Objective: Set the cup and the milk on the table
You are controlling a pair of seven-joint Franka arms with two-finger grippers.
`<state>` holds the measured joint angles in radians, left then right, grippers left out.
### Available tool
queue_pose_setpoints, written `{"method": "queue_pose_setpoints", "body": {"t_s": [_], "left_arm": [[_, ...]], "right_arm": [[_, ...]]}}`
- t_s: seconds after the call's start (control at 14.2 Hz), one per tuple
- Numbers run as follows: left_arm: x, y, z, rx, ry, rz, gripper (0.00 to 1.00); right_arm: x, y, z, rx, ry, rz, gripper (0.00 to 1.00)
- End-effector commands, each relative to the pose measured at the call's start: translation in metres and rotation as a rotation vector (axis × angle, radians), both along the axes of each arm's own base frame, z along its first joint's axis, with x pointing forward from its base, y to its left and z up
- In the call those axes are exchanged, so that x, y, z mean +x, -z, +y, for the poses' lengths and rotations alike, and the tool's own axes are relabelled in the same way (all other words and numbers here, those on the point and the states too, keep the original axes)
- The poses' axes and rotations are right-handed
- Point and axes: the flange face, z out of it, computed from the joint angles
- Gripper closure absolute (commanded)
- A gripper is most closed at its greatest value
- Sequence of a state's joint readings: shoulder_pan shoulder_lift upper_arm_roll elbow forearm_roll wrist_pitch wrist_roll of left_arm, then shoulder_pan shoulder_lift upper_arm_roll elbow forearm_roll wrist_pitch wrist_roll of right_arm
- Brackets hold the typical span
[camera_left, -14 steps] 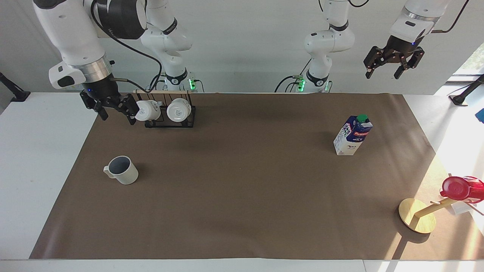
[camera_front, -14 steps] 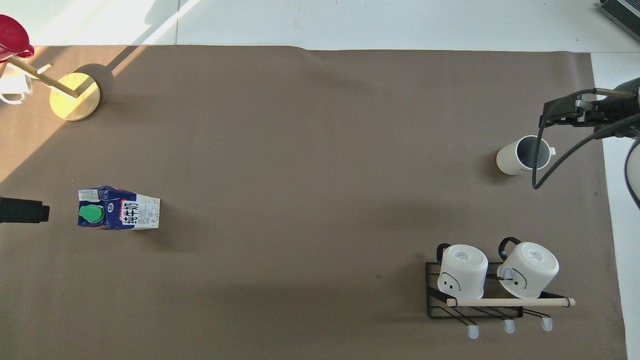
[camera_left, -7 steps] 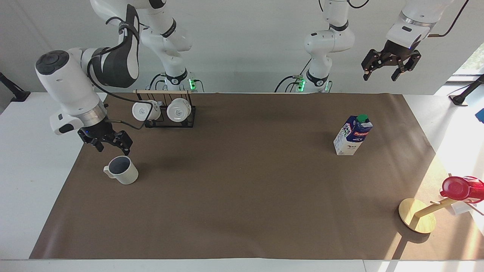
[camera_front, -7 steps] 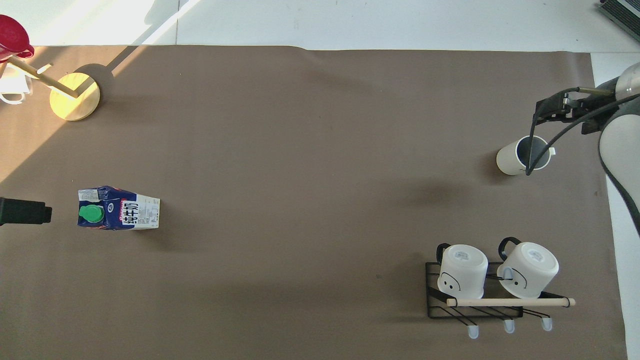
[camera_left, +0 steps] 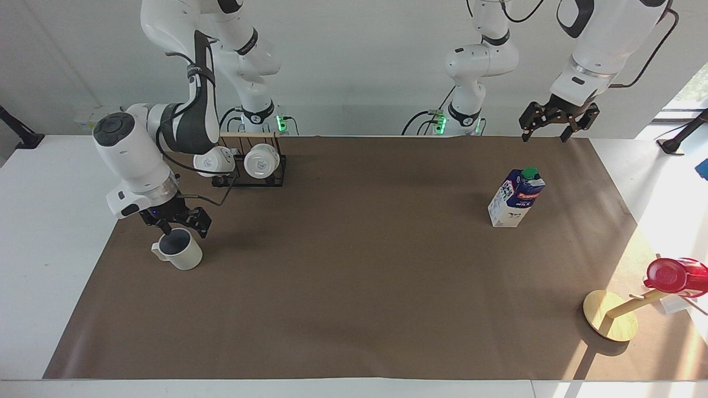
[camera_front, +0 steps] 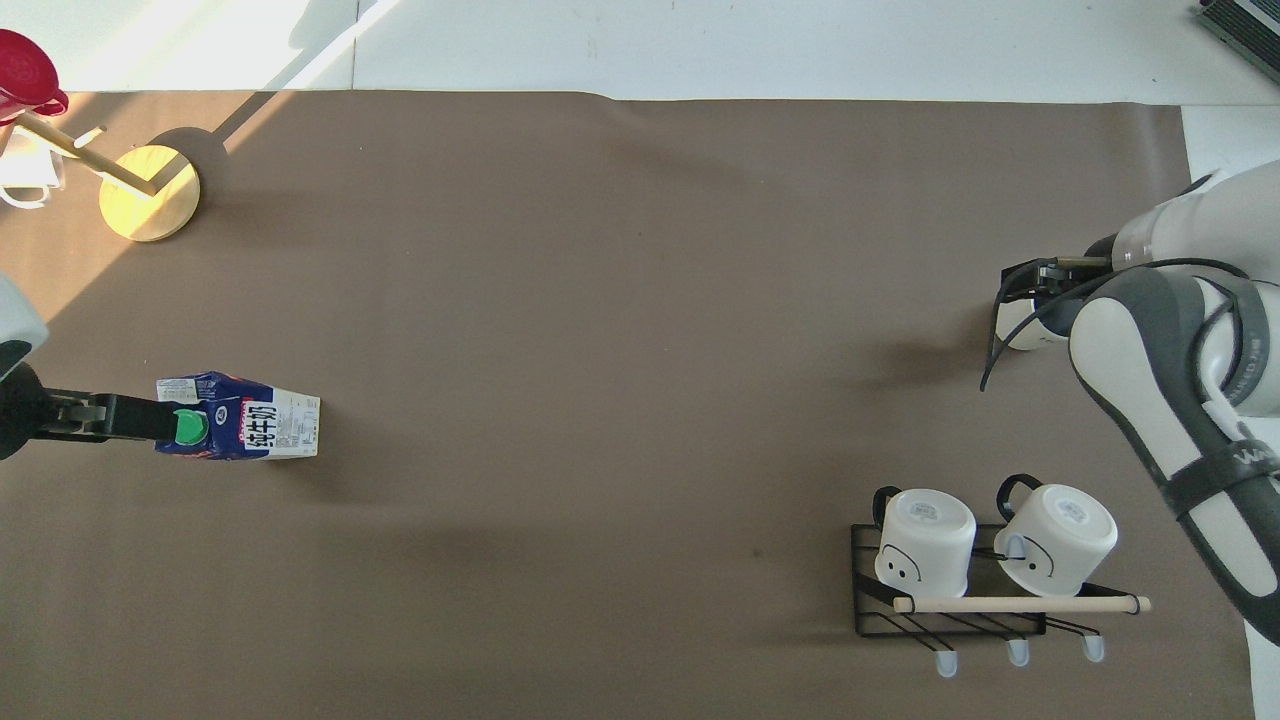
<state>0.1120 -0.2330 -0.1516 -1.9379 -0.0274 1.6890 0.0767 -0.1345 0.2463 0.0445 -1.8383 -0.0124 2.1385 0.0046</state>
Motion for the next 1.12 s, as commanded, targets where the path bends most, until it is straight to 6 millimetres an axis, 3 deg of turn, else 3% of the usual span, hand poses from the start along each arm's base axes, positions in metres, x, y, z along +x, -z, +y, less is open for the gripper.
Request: {"method": "queue_pose_setpoints", "body": {"t_s": [0.0,0.21,0.35,0.49,0.63,0.77,0.84,0.98,1.05], "left_arm": [[-0.01,0.027,0.006,-0.006,0.06,-0.055,0.0],[-0.009,0.056,0.011,-0.005,0.114,-0.073,0.0],[-0.011,0.074,0.015,-0.003,0.138,-0.087,0.0],[-0.013,0.097,0.017,0.0,0.136,-0.096,0.0],[-0.02,0.118,0.018,0.005,0.133,-0.126,0.0],[-0.02,0.116,0.016,0.006,0.138,-0.14,0.0],[-0.02,0.116,0.014,0.006,0.141,-0.138,0.0],[-0.019,0.115,0.014,0.005,0.141,-0.134,0.01],[-0.018,0.116,0.015,0.005,0.139,-0.131,0.16]], "right_arm": [[-0.002,0.021,-0.004,-0.013,-0.057,0.018,0.0],[-0.008,0.04,-0.004,-0.012,-0.074,0.022,0.1],[-0.012,0.051,-0.009,-0.014,-0.099,0.019,0.36],[-0.011,0.051,-0.011,-0.017,-0.149,0.009,1.0],[-0.01,0.051,-0.005,-0.016,-0.148,0.013,1.0],[-0.009,0.043,-0.004,-0.017,-0.133,0.009,1.0],[-0.009,0.034,-0.001,-0.016,-0.114,0.01,1.0],[-0.004,0.008,0.026,-0.013,-0.086,0.024,1.0],[-0.001,-0.009,0.044,-0.014,-0.074,0.022,1.0]]}}
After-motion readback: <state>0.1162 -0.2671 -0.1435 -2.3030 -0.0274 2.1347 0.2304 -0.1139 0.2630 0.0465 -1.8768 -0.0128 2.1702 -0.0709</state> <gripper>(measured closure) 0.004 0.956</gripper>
